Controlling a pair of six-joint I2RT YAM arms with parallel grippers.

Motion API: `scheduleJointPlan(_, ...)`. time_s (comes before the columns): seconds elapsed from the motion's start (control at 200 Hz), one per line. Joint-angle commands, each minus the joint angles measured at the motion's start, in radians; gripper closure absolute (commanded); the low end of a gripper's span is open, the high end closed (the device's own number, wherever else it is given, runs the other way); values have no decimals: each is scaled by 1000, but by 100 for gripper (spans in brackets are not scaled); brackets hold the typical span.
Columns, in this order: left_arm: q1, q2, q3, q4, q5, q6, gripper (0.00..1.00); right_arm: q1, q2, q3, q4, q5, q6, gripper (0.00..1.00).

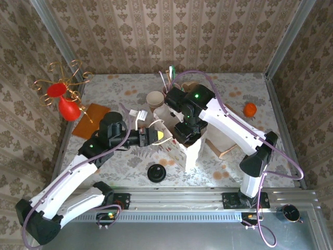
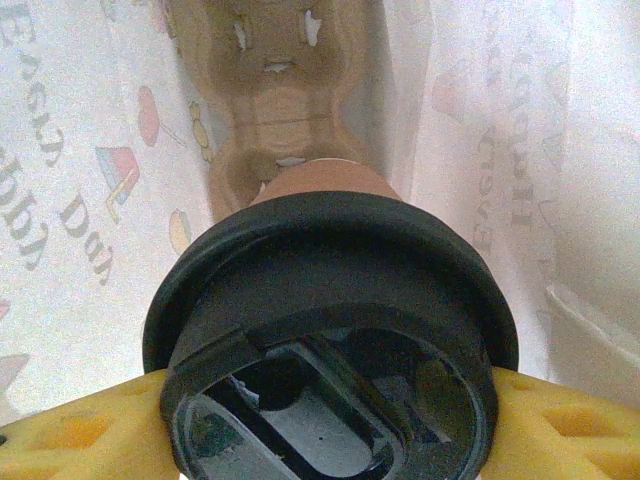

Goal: Pack the takeout coffee

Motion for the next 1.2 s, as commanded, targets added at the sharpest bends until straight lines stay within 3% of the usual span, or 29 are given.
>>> scheduleJointPlan(0.0,-4,-41,-15,-57,-11,11,100,-4,-1,-8,-13,-18,-24,33)
scheduleJointPlan(0.795,-5,-90,-53,-61,-30,-6,100,1,70,-93,107,-65,-21,33)
scheduleJointPlan(1.195,-5,-92,-49,-68,-39,-11,100,-8,-7,-243,220,-48,0,33)
